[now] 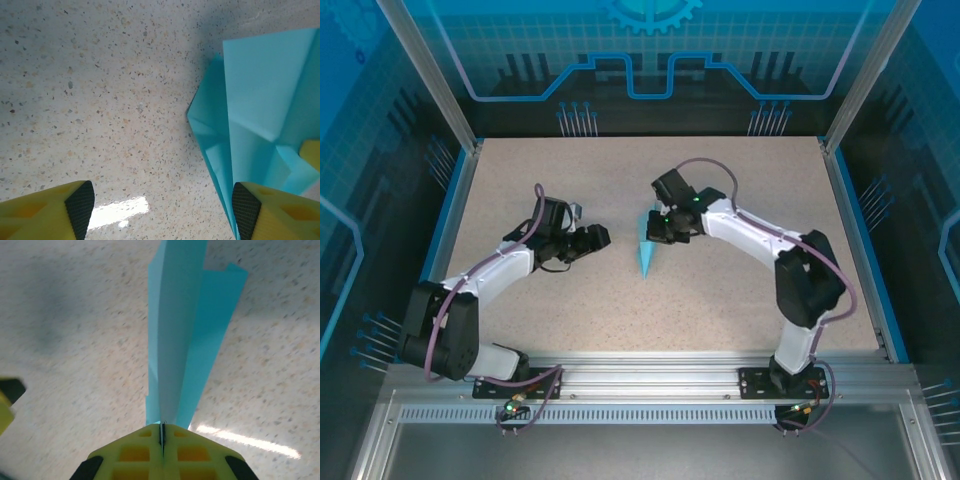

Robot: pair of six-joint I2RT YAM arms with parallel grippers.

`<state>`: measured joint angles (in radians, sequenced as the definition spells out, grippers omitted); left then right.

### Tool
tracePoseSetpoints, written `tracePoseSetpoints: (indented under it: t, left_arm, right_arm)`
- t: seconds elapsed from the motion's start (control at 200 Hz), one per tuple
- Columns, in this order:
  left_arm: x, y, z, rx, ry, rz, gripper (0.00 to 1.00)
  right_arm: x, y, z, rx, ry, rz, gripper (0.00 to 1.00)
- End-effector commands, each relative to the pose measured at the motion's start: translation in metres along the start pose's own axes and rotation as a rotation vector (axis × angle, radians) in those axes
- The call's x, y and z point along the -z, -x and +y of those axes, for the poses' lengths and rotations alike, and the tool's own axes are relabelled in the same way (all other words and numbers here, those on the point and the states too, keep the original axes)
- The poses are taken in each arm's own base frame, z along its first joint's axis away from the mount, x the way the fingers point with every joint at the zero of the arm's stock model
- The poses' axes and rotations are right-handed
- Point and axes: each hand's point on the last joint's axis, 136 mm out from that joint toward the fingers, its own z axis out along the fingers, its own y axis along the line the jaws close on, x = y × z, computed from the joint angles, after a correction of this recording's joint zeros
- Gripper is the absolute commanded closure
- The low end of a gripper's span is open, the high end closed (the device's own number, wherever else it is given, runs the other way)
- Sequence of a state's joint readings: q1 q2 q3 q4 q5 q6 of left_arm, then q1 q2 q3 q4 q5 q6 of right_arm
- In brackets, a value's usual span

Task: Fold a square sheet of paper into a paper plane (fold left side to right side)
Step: Turn over the paper plane at the center of the table, then pick up the paper plane at the center of the table.

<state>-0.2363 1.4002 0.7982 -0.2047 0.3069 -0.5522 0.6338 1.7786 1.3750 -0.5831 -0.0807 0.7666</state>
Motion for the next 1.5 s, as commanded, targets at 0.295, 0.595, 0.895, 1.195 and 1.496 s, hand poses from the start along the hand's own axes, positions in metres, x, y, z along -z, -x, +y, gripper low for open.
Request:
tracePoseSetpoints:
  t: [0.295, 0.595, 0.895, 1.195, 1.496]
  left_arm:
    - [0.013, 0.014, -0.005, 0.002, 0.003, -0.052, 0.22]
    - [0.011, 0.015, -0.005, 0.000, 0.005, -0.047, 0.21]
    - [0.018, 0.022, -0.012, -0.010, -0.014, -0.074, 0.14]
    - [0.033, 0.029, -0.020, -0.031, -0.050, -0.132, 0.02]
    - [0.034, 0.026, -0.017, -0.034, -0.052, -0.132, 0.01]
  right_arm:
    - [-0.031, -0.047, -0.079, -0.029, -0.060, 0.096, 1.00]
    - [-0.027, -0.056, -0.122, -0.011, -0.230, 0.106, 1.00]
    - [0.008, -0.041, -0.107, 0.046, -0.231, 0.026, 0.66]
    - [0.043, -0.061, -0.064, 0.186, -0.182, 0.013, 0.30]
    - [0.000, -0.089, -0.052, 0.204, -0.156, 0.151, 0.17]
